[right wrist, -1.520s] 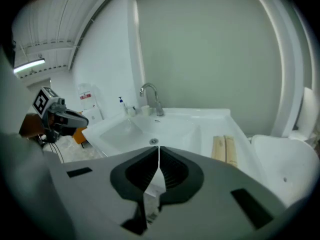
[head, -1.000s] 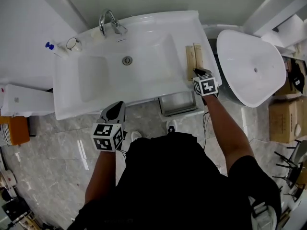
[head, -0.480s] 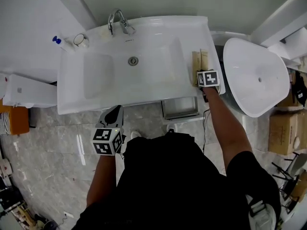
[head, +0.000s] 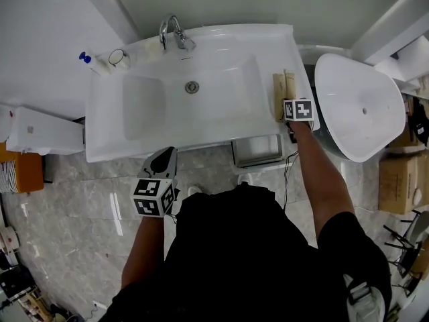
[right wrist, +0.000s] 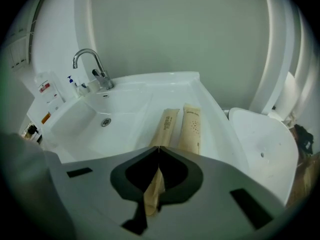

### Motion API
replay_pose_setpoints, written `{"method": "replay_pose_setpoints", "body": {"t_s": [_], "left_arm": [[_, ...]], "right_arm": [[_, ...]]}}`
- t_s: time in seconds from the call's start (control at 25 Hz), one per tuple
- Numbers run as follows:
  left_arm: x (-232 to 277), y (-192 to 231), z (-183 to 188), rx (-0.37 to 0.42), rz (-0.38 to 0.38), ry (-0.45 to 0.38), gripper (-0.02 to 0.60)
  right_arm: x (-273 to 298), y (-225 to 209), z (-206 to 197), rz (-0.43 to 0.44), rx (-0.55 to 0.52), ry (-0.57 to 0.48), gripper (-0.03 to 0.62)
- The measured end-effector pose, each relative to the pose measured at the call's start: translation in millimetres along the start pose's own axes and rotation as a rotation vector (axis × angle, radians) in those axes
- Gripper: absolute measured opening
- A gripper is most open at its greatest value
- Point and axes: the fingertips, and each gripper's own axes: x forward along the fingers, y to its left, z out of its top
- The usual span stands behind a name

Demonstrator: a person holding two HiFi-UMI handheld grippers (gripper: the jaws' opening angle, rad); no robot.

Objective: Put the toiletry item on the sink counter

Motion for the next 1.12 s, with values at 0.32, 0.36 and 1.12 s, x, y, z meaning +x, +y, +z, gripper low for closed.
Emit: {"method": "replay_pose_setpoints", "body": {"t_s": [0.32, 0.36, 1.12], "left_arm": [[-8, 3, -9, 0.015, -0.037, 0.015, -0.003], [-8, 2, -8, 0.020, -0.042, 0.012, -0.003], [-10, -6, -16, 0.056, -0.103, 0.026, -0.004]], "right_arm": [[-27, 13, 12, -0.006, -0.021, -0.075, 0.003], [-30, 14, 13, -0.006, -0.026, -0.084, 0.003], [-62, 27, -3, 0.016, -0.015, -0.135, 0.003]]}}
